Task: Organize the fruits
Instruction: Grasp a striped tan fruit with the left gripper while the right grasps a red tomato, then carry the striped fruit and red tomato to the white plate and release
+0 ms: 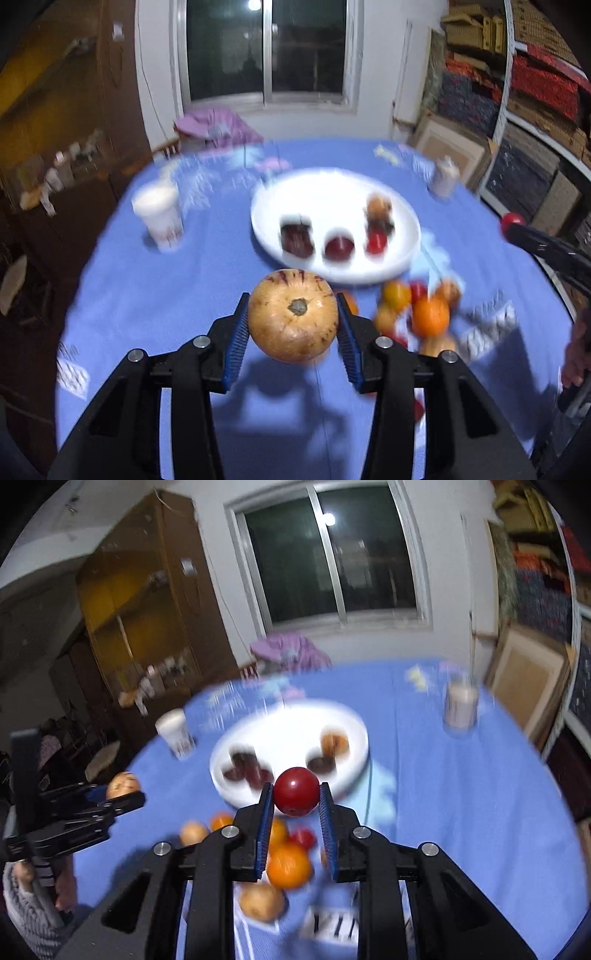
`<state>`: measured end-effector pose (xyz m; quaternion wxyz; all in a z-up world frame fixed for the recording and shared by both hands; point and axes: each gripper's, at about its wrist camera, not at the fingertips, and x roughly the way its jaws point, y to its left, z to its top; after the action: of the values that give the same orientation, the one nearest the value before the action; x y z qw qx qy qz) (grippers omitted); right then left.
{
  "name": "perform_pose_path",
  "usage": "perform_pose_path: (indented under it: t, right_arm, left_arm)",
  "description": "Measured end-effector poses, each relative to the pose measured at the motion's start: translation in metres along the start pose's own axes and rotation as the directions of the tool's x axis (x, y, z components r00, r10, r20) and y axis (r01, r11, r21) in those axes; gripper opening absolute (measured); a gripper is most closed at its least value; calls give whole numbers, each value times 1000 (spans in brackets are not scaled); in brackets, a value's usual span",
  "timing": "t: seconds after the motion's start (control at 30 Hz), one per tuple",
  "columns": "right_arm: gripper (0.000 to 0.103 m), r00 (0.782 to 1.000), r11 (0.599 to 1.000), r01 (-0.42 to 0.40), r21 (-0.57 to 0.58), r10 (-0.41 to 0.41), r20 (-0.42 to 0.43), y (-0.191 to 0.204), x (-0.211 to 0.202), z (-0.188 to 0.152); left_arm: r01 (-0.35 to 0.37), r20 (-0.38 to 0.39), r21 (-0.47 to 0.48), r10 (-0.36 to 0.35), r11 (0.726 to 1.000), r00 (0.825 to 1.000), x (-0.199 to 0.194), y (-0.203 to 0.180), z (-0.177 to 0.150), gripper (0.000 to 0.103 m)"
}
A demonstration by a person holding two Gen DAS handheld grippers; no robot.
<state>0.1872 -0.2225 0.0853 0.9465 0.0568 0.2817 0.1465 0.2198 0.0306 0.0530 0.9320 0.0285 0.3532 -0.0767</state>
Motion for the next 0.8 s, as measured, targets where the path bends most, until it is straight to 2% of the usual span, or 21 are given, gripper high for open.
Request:
perform_pose_path:
  t: [0.03,0.13,0.27,0.4,0.53,0.7,0.8]
  right_arm:
    - [25,999,1000,-6,-18,7,42,6,-7,24]
    - [25,995,999,-4,-52,9,103,20,-3,70]
    - [25,998,999,-10,-39,12,60,21,61,100]
    - [25,994,999,37,-3,-37,-101,1,161,94]
    - [25,969,998,56,-4,-55,-240,-17,232,75]
    - [25,941,997,79,-26,-83,-328,-28,269,55]
    - [25,937,996,79,-36,-86,-339,-30,274,52]
  left_arm:
    - [-10,32,-3,10,1000,999,-2,1,26,43]
    - [-42,87,-10,43,999,995,6,-1,76,43]
    - [-69,99,-28,72,997,993,48,-9,113,43]
    - [-43,22,-62,44,997,999,110,-10,118,43]
    - [-55,-75,-58,50,997,996,171,-7,110,43]
    - [-35,-163,-76,23,996,986,218,2,106,43]
    - [-12,-205,-100,-9,995,979,236,9,100,43]
